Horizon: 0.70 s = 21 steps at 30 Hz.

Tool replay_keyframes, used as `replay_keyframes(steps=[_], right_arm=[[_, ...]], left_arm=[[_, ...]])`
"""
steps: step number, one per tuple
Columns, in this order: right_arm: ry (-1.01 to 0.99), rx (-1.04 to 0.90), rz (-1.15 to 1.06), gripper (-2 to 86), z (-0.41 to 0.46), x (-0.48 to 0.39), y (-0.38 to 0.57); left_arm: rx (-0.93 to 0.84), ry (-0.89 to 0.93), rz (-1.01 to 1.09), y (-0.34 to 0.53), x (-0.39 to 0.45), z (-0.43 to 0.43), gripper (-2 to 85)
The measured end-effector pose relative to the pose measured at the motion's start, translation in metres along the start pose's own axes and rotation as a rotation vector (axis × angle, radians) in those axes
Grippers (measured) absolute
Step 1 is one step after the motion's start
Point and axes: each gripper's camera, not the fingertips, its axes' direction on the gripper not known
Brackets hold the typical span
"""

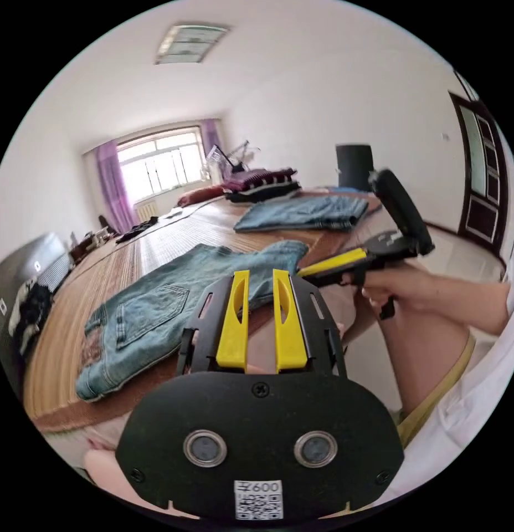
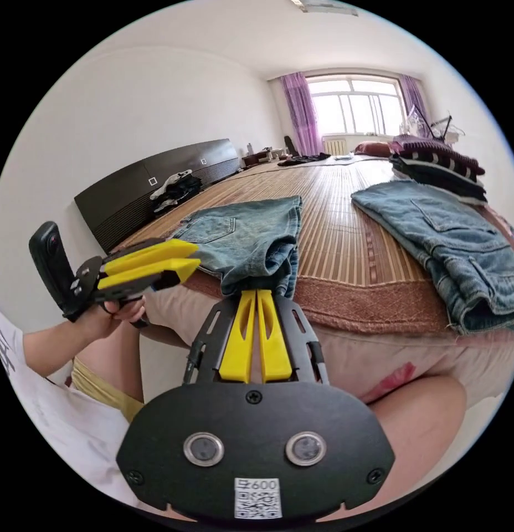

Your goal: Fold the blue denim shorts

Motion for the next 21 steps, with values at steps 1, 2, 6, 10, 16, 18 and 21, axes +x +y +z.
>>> replay_keyframes(steps=[1,2,6,10,16,18,21], right_arm=[[0.012,-0.018,-0.012,-0.9,0.001,0.003,-0.003],[0.026,-0.025,-0.031,-0.9,0.003,0.005,-0.005],[0.052,0.005,-0.057,-0.9,0.008,0.016,0.002],[0.050,0.041,-0.002,-0.9,0.011,0.037,0.011],[0.220,0.374,0.288,-0.9,-0.036,0.037,0.054],[0.322,0.463,0.107,-0.9,-0.033,0.006,0.060],[0.368,0.285,-0.069,-0.9,0.023,-0.005,0.045]], left_arm=[[0.007,-0.003,0.007,-0.001,0.003,0.002,4.6],[0.029,-0.010,0.004,-0.004,0.009,0.005,3.7],[-0.118,0.056,0.065,-0.023,0.040,0.041,1.5],[-0.162,-0.004,0.109,-0.032,0.057,0.045,0.8],[-0.152,0.020,0.081,-0.038,0.050,0.045,0.5],[-0.140,0.033,0.026,-0.037,0.045,0.045,0.5],[-0.141,0.028,0.020,-0.039,0.045,0.046,0.5]])
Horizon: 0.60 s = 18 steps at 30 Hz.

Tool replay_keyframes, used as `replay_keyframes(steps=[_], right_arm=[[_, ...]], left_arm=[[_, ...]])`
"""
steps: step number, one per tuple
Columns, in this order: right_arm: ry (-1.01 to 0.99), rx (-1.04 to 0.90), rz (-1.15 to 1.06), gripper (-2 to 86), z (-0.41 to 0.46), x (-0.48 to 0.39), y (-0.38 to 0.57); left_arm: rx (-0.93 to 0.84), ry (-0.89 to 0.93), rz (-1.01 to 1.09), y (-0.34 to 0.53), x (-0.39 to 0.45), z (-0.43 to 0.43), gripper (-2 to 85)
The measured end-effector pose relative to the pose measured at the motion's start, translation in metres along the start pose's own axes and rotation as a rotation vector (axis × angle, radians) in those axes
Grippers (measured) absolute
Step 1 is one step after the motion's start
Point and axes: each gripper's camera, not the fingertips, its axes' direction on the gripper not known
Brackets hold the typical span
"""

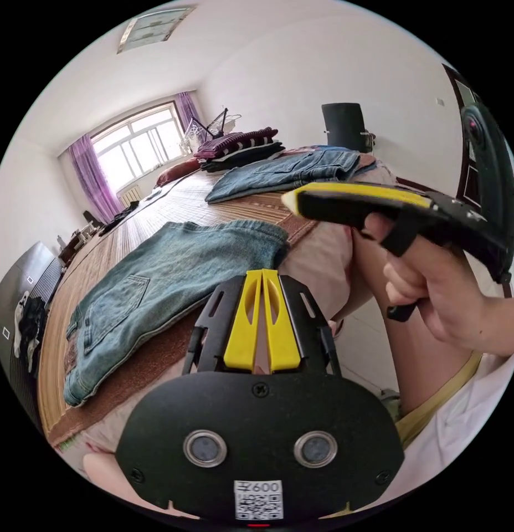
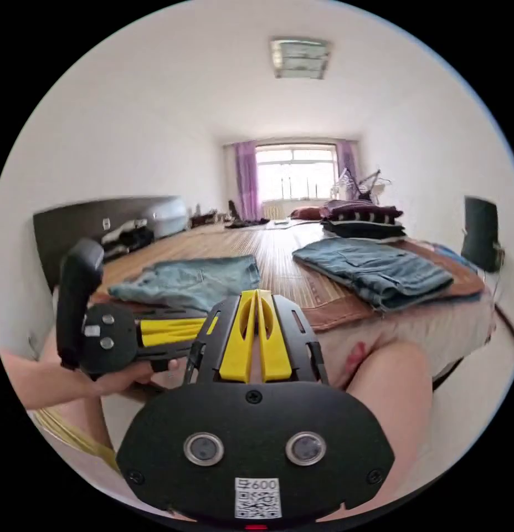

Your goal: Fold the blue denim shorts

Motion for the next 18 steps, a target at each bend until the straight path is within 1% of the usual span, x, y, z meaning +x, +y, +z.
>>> replay_keyframes(steps=[1,2,3,4,5,7,8,9,10,11,12,13,14,16,18], right_arm=[[-0.023,-0.043,-0.015,-0.9,0.022,0.001,0.007],[0.006,-0.104,-0.011,-0.9,0.046,0.006,0.019],[-0.012,-0.094,-0.013,-0.9,0.051,0.009,0.026],[-0.032,-0.026,0.019,-0.9,0.051,0.016,0.042],[-0.029,-0.013,0.014,-0.9,0.054,0.016,0.052],[0.009,-0.016,-0.061,-0.9,0.060,0.005,0.058],[0.035,-0.023,-0.090,-0.9,0.066,-0.001,0.061],[0.043,-0.025,-0.095,-0.9,0.068,-0.002,0.063],[0.051,-0.024,-0.099,-0.9,0.073,-0.004,0.066],[0.053,-0.023,-0.101,-0.8,0.077,-0.004,0.070],[0.055,-0.024,-0.108,-0.8,0.079,-0.004,0.072],[0.070,-0.045,-0.154,-0.8,0.086,-0.010,0.075],[0.109,-0.042,-0.235,-0.9,0.090,-0.021,0.080],[0.180,-0.045,-0.327,-0.9,0.099,-0.039,0.092],[0.200,-0.034,-0.344,-0.9,0.105,-0.042,0.100]], left_arm=[[0.000,-0.002,0.002,0.000,0.000,0.000,0.5],[0.002,-0.001,0.002,0.000,0.000,0.000,0.5],[0.004,0.012,-0.007,0.000,-0.003,0.000,0.5],[-0.001,0.025,-0.016,0.001,-0.005,0.001,0.5],[0.007,0.058,-0.047,0.002,-0.013,-0.001,0.5],[0.090,0.082,-0.182,0.008,-0.038,-0.016,0.6],[0.204,0.077,-0.299,0.016,-0.057,-0.032,0.6],[0.277,0.076,-0.368,0.018,-0.073,-0.040,0.6],[0.279,0.077,-0.386,0.016,-0.078,-0.038,0.6],[0.197,0.105,-0.382,0.008,-0.086,-0.021,0.6],[0.046,0.132,-0.340,0.003,-0.087,0.009,0.6],[-0.033,0.129,-0.308,0.003,-0.085,0.025,0.6],[0.006,0.118,-0.239,0.013,-0.078,0.029,0.6],[0.067,0.133,-0.243,0.027,-0.079,0.027,0.6],[0.060,0.165,-0.258,0.026,-0.084,0.028,0.6]])
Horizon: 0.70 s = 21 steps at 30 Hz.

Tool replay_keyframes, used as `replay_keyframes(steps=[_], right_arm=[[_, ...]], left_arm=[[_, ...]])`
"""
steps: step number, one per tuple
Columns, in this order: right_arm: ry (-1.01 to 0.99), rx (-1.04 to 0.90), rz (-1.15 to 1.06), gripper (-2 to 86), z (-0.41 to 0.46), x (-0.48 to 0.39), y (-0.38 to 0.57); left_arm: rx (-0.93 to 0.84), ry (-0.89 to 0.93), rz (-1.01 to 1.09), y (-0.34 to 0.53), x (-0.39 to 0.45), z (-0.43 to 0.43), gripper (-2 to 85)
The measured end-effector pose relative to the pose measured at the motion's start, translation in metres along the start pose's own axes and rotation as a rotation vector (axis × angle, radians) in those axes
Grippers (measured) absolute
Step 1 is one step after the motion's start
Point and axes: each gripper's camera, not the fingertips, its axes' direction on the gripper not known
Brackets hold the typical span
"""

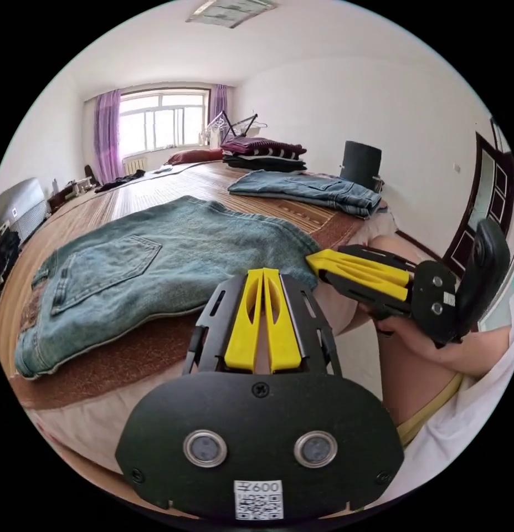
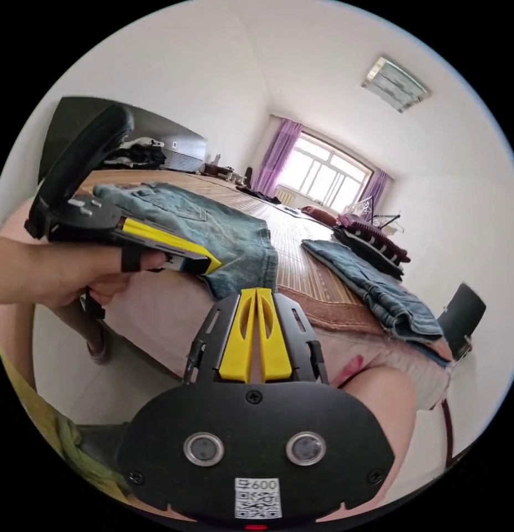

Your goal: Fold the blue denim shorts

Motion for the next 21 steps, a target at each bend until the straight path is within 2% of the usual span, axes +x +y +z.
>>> replay_keyframes(steps=[4,6,8,10,13,15,16,21], right_arm=[[-0.043,-0.001,0.034,-0.8,0.009,0.008,0.007],[-0.029,0.012,0.014,-0.8,0.011,0.004,0.012],[-0.010,0.019,0.013,-0.8,0.014,0.000,0.017],[-0.013,0.019,0.024,-0.8,0.015,0.001,0.018],[-0.032,0.016,0.045,-0.9,0.016,0.007,0.019],[-0.040,0.015,0.048,-0.9,0.016,0.010,0.019],[-0.049,0.006,0.046,-0.9,0.016,0.012,0.017],[-0.170,-0.059,0.125,-0.8,0.017,0.046,0.003]], left_arm=[[-0.026,-0.155,0.089,-0.008,0.008,-0.020,0.6],[-0.013,-0.238,-0.003,0.008,-0.027,-0.042,0.6],[-0.010,-0.119,-0.054,0.024,-0.064,-0.058,0.6],[-0.006,-0.088,-0.166,0.041,-0.095,-0.079,0.6],[-0.013,-0.202,-0.327,0.072,-0.123,-0.114,0.5],[0.056,-0.248,-0.397,0.085,-0.122,-0.139,0.4],[0.071,-0.259,-0.393,0.085,-0.117,-0.142,0.3],[0.194,-0.248,-0.074,0.041,-0.046,-0.134,0.2]])
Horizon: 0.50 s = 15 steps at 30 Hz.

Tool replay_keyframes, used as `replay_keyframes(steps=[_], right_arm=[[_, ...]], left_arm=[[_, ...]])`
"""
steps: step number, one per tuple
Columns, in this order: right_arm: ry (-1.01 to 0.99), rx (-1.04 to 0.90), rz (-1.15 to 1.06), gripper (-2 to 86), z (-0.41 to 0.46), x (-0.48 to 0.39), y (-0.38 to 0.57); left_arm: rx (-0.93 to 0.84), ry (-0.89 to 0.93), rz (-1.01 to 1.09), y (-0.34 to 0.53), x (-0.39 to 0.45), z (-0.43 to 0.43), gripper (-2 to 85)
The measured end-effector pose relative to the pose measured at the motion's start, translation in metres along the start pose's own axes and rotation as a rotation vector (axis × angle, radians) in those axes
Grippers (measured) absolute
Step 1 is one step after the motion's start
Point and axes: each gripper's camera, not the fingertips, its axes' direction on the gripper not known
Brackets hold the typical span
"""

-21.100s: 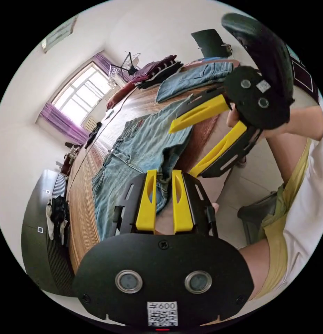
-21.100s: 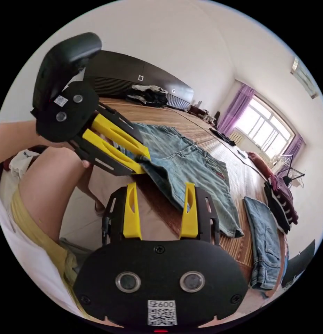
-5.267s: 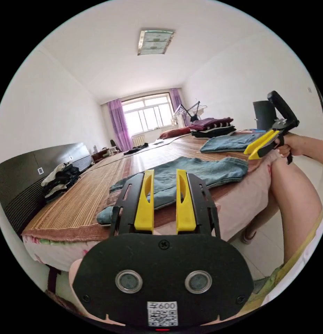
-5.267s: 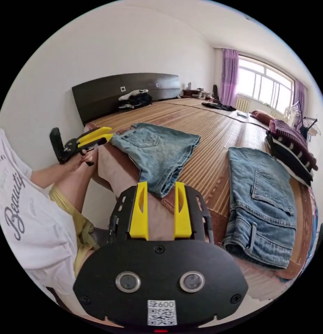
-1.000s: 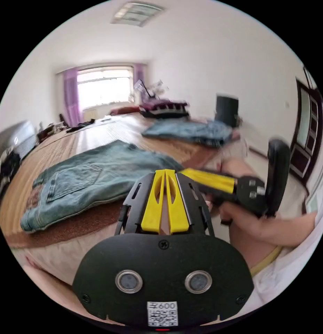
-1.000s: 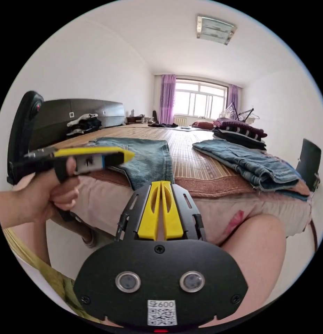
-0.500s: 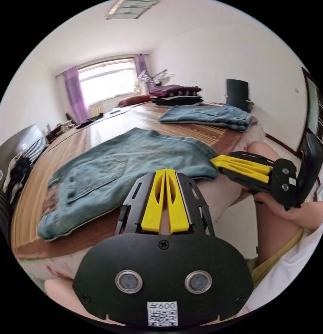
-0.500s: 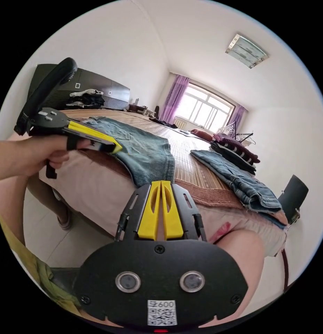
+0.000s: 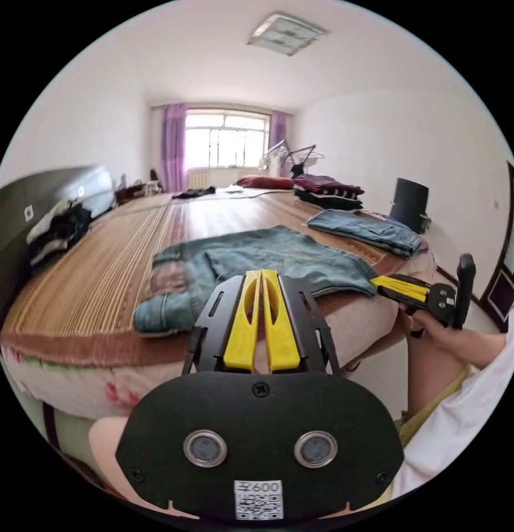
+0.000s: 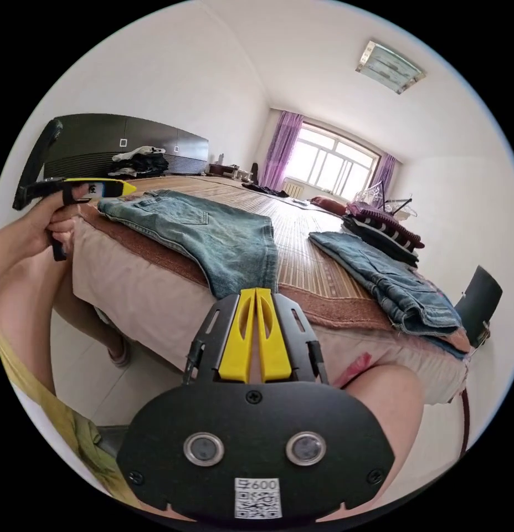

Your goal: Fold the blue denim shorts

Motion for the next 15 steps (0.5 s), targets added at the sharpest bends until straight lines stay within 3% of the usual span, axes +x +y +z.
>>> replay_keyframes(steps=[3,6,8,11,15], right_arm=[[-0.064,-0.004,0.028,-0.8,-0.004,0.017,-0.002],[-0.041,-0.016,-0.018,-0.8,-0.008,0.010,-0.004],[-0.020,-0.024,-0.024,-0.8,-0.012,0.005,-0.008],[-0.055,-0.025,0.064,-0.8,-0.022,0.015,-0.014],[-0.122,-0.005,0.138,-0.8,-0.035,0.031,-0.013]], left_arm=[[-0.021,0.131,-0.034,-0.010,0.010,0.035,0.2],[-0.220,0.096,-0.055,0.022,0.029,0.089,0.2],[-0.121,0.041,-0.027,0.049,0.048,0.079,0.2],[-0.113,-0.080,0.086,0.069,0.084,0.073,0.1],[-0.110,-0.047,0.037,0.068,0.078,0.073,0.1]])
